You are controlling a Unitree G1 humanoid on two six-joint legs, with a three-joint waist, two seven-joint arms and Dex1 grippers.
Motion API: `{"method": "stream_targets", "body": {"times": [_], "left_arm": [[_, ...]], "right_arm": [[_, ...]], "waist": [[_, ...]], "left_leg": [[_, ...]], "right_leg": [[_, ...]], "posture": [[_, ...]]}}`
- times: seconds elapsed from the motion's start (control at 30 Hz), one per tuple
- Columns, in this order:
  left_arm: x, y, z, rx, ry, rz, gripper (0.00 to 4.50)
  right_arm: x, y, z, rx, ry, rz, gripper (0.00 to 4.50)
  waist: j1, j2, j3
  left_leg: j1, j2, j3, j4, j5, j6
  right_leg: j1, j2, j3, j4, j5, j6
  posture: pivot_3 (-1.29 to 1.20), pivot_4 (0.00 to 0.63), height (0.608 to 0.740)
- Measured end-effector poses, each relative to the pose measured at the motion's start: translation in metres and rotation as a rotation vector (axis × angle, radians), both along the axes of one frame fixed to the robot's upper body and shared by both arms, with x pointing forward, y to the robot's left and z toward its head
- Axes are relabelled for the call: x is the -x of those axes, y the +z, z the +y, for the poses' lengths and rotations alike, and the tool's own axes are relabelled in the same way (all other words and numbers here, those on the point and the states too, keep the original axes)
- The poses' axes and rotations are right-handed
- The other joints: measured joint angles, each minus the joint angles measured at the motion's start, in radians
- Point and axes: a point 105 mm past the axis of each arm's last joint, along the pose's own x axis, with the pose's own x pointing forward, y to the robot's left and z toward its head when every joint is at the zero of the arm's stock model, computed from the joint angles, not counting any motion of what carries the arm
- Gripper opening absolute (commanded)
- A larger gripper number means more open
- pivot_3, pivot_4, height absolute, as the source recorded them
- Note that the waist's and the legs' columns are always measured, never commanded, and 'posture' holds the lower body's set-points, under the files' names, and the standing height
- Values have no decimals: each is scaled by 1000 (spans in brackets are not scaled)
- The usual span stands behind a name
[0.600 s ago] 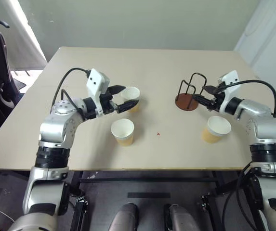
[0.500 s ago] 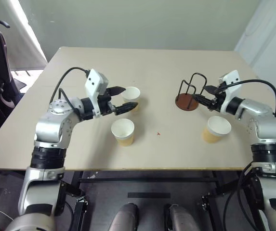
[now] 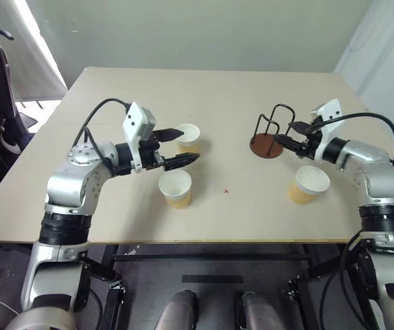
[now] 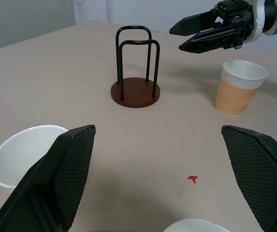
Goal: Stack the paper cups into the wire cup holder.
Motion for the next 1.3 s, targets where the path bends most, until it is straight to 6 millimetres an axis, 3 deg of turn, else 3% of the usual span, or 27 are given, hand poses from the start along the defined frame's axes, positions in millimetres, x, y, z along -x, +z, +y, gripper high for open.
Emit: {"method": "stream_targets", "body": {"times": [0.47,0.77,0.97,1.07,1.3], "left_arm": [[1,3,-4,6,4,-15,4473],[1,2,-4,6,6,-12,4473],[0,1,-3,6,11,-8,4473],[0,1,-3,7,17,-9,4500],[-1,1,-3,7,21,-10,4500]], "right_arm": [[-20,-13,-4,68,-73,2,3263],[-26,-12,2,70,-64,-2,3263],[-31,-1,15,57,-38,-24,3263],[-32,-3,19,58,-32,-17,2645],[-34,-6,22,57,-28,-5,24]], "waist": [[0,0,0],[-1,0,0],[-2,0,0],[-2,0,0],[-2,0,0]], "left_leg": [[0,0,0,0,0,0],[0,0,0,0,0,0],[0,0,-1,0,0,0],[0,0,-1,0,0,0],[0,0,-1,0,0,0]], "right_leg": [[0,0,0,0,0,0],[0,0,0,0,0,0],[0,0,0,0,0,0],[0,0,0,0,0,0],[0,0,0,0,0,0]], "posture": [[0,150,740],[0,150,740],[0,150,740],[0,150,740],[0,150,740]]}}
